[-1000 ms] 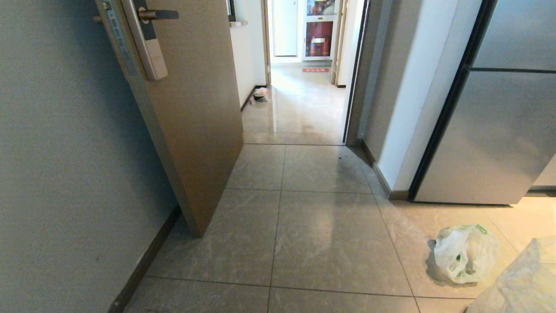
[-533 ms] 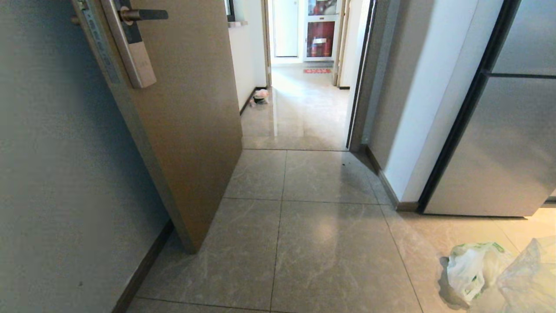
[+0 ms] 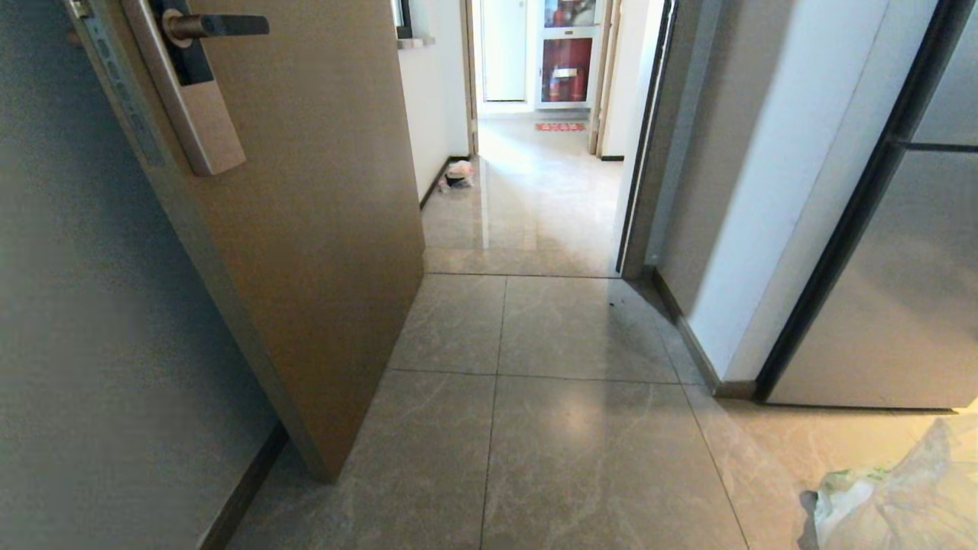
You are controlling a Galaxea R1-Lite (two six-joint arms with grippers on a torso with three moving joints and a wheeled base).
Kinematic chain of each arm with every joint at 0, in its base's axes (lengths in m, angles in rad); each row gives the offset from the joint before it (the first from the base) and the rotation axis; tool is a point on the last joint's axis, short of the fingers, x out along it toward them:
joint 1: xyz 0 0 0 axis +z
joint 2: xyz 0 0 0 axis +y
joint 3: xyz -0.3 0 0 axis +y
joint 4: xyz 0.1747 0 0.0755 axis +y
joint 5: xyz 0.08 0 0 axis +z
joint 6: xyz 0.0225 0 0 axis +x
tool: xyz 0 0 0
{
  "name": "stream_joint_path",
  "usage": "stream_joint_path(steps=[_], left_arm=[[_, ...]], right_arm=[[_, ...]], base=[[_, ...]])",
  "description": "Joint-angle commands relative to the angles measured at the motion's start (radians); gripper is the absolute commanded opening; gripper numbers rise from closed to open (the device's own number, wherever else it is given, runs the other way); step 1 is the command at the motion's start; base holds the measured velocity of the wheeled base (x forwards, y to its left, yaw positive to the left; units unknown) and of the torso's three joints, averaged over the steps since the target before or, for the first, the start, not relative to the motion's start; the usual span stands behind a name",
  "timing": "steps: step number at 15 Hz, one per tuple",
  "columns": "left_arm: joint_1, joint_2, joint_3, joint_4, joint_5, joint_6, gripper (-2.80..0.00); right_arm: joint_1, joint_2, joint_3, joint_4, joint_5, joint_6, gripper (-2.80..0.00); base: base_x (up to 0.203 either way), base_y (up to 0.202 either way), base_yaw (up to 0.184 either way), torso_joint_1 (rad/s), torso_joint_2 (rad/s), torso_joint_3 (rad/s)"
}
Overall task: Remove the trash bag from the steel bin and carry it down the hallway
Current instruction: Put the trash bag at the door
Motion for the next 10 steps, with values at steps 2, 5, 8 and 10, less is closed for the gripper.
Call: stream_joint_path(steps=[2, 5, 8, 10], left_arm=[[0.000, 0.001, 0.000, -0.001, 0.000, 0.000, -2.80], [0.000, 0.001, 0.000, -0.001, 0.000, 0.000, -2.80], [0.000, 0.001, 0.000, -0.001, 0.000, 0.000, -2.80], [0.000, 0.001, 0.000, -0.001, 0.000, 0.000, -2.80]], right_arm=[[0.000, 0.002, 0.000, 0.000, 0.000, -0.001, -2.80], [0.000, 0.002, 0.000, 0.000, 0.000, -0.001, -2.80], [0.000, 0.002, 0.000, 0.000, 0.000, -0.001, -2.80], [0.000, 0.002, 0.000, 0.000, 0.000, -0.001, -2.80]], base=[[0.192, 0.000, 0.000, 0.004, 0.00, 0.001], [0.191, 0.000, 0.001, 0.002, 0.00, 0.002], [0.193, 0.000, 0.000, 0.005, 0.00, 0.004], [0.196, 0.000, 0.002, 0.003, 0.00, 0.003]])
